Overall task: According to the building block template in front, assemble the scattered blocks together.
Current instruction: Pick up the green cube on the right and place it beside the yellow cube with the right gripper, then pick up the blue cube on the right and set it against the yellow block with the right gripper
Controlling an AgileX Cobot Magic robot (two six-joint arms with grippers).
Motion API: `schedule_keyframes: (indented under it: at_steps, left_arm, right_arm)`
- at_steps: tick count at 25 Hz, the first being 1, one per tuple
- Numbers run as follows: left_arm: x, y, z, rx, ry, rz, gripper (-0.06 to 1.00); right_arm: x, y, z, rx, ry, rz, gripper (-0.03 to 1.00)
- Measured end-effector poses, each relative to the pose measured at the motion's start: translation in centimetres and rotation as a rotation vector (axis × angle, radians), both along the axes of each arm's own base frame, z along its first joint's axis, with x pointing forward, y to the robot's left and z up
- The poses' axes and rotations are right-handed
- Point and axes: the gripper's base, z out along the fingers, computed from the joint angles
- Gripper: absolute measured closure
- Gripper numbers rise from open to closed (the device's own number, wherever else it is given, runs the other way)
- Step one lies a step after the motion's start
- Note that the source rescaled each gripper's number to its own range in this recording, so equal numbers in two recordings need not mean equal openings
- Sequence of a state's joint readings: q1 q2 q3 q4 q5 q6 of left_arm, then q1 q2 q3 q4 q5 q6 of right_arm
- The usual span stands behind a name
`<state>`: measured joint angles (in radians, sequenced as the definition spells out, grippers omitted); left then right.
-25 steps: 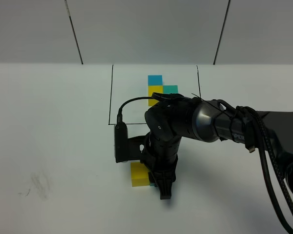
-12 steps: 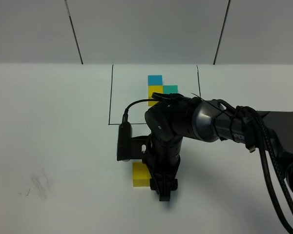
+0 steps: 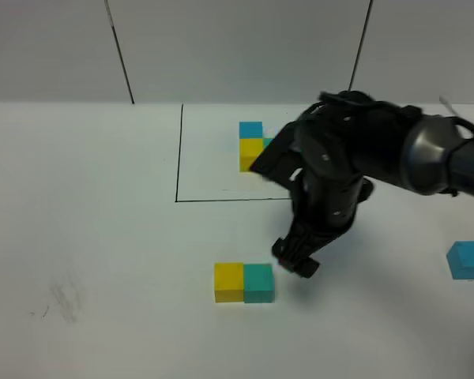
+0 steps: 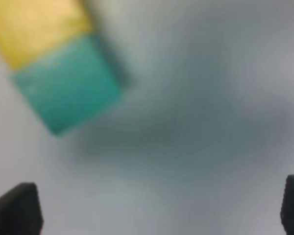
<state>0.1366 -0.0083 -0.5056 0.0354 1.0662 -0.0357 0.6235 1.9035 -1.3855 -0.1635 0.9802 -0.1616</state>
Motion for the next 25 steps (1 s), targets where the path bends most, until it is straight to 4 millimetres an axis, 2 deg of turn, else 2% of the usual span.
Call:
schedule_keyframes:
  at_steps: [2, 6, 9, 12, 19, 25]
  left_arm:
    - [0.0, 0.0, 0.0, 0.000, 0.000, 0.000, 0.94]
    - [0.0, 0.0, 0.0, 0.000, 0.000, 0.000, 0.94]
    - [0.0, 0.0, 0.0, 0.000, 0.000, 0.000, 0.94]
    - [0.0, 0.0, 0.0, 0.000, 0.000, 0.000, 0.94]
    - [0.0, 0.0, 0.0, 0.000, 0.000, 0.000, 0.94]
    - [0.0, 0.0, 0.0, 0.000, 0.000, 0.000, 0.94]
  right_arm:
    - [0.3, -2.9, 0.9, 0.019, -0.081, -0.198, -0.01]
    - [-0.3, -8.4, 2.6, 0.068, -0.220, -0.488, 0.03]
    - [-0.8, -12.1, 2.9, 0.063, -0.246, -0.617, 0.03]
    - [-0.9, -14.9, 2.3, 0.044, -0.234, -0.711, 0.03]
    - [0.0, -17.8, 1.3, 0.047, -0.237, -0.796, 0.05]
    - [0.9, -18.8, -1.7, -0.001, -0.164, -0.809, 0.06]
